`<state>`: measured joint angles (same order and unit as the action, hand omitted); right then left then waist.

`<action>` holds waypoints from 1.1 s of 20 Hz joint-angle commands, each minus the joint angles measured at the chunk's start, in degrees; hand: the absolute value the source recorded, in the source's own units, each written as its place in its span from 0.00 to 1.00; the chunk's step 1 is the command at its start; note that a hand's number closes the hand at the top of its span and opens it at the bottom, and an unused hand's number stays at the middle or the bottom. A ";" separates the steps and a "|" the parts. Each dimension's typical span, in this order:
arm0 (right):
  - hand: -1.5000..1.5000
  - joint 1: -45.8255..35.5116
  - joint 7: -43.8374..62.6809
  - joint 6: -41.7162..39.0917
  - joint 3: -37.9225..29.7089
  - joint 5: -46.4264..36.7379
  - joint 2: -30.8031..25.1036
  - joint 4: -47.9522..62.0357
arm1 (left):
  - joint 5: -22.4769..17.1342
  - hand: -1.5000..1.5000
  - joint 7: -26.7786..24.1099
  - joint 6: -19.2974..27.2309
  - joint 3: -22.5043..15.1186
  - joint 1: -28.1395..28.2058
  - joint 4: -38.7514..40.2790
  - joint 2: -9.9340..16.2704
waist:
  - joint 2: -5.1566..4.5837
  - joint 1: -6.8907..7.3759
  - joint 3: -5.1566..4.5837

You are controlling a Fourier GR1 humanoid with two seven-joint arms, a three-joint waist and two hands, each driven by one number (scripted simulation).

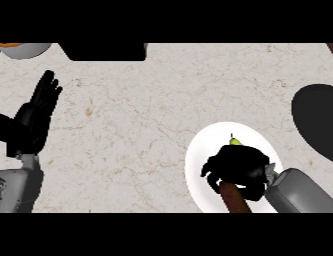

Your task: Pick the sweet potato from the plate and place it in the pan

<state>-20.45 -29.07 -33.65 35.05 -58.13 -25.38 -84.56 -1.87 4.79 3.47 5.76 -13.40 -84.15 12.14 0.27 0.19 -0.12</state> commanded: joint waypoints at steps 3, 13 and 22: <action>1.00 1.58 -6.48 0.69 -0.53 -2.01 -1.27 1.92 | 1.11 0.50 -1.61 -0.22 -0.15 1.08 0.57 -0.74 | -0.28 -0.10 0.12; 1.00 4.23 50.80 10.78 -26.69 -2.57 21.58 2.10 | 0.57 0.50 0.49 0.98 1.32 2.15 -0.81 0.33 | 0.95 -3.74 -0.11; 1.00 -1.13 76.46 27.15 -20.27 -12.79 25.30 -15.20 | 0.69 0.50 -0.02 0.67 0.10 -0.06 -0.01 -0.91 | 0.09 -0.86 0.08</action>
<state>-20.11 37.57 -11.22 13.30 -68.20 -1.17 -94.12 -1.20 4.88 4.02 6.18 -12.16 -84.36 11.77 0.71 -1.46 -0.11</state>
